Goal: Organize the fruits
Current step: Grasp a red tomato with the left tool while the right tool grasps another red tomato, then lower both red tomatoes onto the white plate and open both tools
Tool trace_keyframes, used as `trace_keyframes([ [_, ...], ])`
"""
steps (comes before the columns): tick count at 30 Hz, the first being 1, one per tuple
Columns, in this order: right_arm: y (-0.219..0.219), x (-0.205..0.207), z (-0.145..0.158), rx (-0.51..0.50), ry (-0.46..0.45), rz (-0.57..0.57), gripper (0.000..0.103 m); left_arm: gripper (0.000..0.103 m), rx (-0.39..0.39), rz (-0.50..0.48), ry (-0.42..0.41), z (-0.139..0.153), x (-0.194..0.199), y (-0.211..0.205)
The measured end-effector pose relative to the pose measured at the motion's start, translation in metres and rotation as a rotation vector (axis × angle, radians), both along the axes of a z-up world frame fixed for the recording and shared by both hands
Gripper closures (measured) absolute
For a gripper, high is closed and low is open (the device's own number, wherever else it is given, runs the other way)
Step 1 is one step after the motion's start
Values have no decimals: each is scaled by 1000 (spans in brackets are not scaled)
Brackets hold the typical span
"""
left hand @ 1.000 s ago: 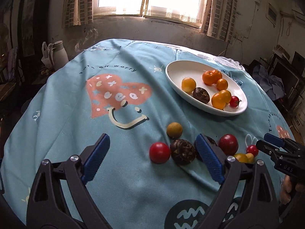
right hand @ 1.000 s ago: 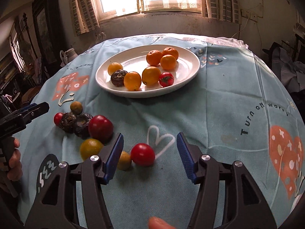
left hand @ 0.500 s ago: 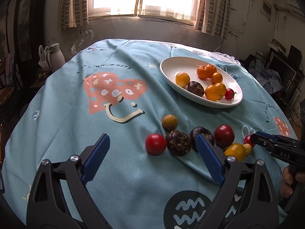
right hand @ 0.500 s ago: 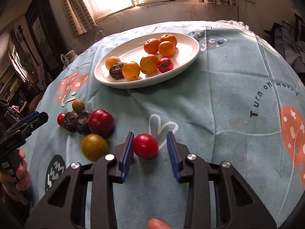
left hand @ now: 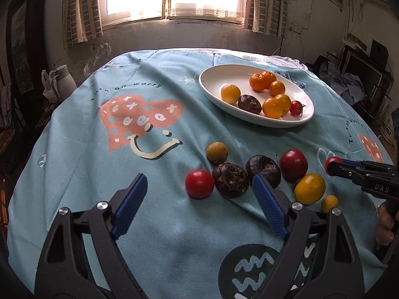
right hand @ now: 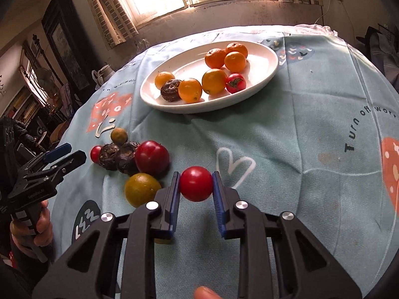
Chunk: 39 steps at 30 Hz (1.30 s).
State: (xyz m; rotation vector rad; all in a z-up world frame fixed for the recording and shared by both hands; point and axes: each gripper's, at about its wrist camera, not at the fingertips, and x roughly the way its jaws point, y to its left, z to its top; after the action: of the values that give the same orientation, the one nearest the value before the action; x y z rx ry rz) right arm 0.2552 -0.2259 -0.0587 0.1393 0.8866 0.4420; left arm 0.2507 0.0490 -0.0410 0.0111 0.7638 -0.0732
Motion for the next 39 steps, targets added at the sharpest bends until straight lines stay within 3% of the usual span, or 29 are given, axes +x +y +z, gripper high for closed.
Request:
trace_keyframes([
  [5, -2, -1, 3, -11, -16, -11, 78, 45, 52, -21, 29, -9, 5, 1],
  [10, -2, -2, 4, -17, -22, -15, 78, 58, 7, -16, 73, -16, 14, 12],
  [19, -2, -1, 3, -29, -23, -24, 78, 63, -136, -55, 135, -29, 39, 20],
  [24, -2, -1, 5, -26, -27, -24, 78, 62, -103, -56, 136, -33, 50, 11],
  [30, -2, -2, 5, -27, -26, -23, 78, 71, -36, -68, 115, -30, 44, -1],
  [34, -2, -2, 5, -27, -31, -24, 78, 71, -66, -36, 120, -26, 37, 5],
  [39, -1, -6, 14, 14, -73, 12, 77, 72, -163, -1, 75, -10, 25, 18],
])
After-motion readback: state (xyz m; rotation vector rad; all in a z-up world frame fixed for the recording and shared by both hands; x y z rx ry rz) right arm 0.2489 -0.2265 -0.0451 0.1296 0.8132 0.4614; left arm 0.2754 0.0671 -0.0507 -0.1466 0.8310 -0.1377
